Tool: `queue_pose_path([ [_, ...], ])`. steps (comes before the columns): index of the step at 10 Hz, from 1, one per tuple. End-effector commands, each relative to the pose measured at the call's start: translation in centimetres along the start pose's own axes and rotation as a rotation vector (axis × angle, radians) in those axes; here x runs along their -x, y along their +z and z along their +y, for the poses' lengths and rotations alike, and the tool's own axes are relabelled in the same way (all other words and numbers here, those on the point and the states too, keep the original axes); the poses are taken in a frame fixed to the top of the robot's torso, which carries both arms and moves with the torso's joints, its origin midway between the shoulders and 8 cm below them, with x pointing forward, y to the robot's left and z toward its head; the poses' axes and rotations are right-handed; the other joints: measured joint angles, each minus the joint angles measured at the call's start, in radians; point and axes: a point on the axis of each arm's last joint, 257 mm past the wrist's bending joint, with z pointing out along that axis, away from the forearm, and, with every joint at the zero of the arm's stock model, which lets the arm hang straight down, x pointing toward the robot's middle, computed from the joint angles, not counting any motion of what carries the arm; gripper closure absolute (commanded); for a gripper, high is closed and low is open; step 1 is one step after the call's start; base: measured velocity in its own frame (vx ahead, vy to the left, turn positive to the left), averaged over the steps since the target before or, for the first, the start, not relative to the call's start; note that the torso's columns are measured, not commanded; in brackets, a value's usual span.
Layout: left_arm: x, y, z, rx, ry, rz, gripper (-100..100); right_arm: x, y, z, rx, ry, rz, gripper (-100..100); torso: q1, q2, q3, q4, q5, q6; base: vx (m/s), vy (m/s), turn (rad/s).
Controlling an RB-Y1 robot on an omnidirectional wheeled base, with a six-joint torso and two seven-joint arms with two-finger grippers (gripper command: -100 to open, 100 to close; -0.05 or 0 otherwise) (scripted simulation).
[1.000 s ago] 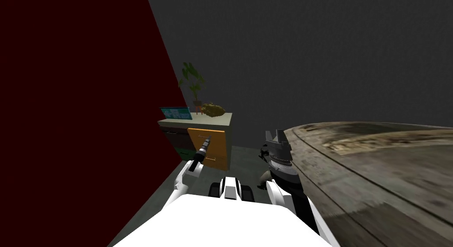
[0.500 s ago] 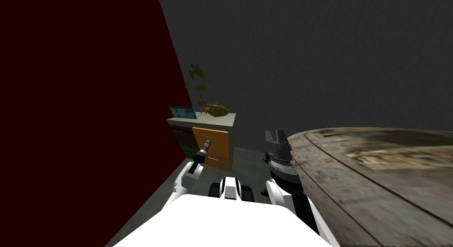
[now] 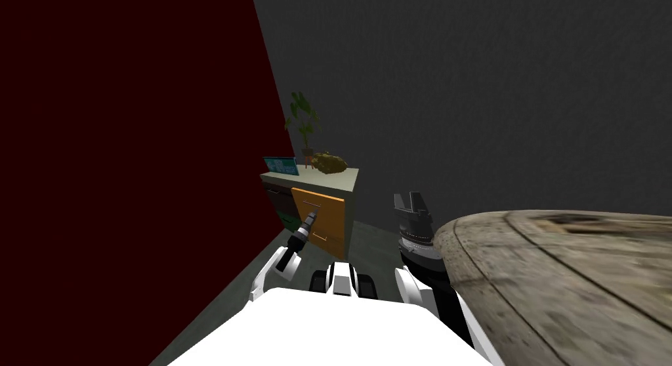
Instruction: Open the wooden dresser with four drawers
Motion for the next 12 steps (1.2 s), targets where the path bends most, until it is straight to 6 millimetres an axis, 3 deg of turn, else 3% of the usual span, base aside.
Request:
queue_pose_path([
  [1, -1.1, -0.6, -0.4, -0.01, -0.007, 0.023, 100, 0.0, 0.0, 0.0, 0.0, 0.0, 0.0, 0, -0.001, -0.001, -0.001, 0.0, 0.0, 0.001, 0.034, -0.024, 0.04],
  [2, -1.0, -0.8, -0.5, 0.004, -0.008, 0.032, -100, 0.0, 0.0, 0.0, 0.0, 0.0, 0.0, 0, 0.0, 0.001, 0.001, 0.0, 0.0, 0.001, 0.018, 0.005, -0.058],
  [12, -0.1, -2.1, -1.9, 0.074, -0.006, 0.065, -100, 0.0, 0.0, 0.0, 0.0, 0.0, 0.0, 0, 0.0, 0.0, 0.0, 0.0, 0.0, 0.0, 0.015, 0.024, -0.037],
])
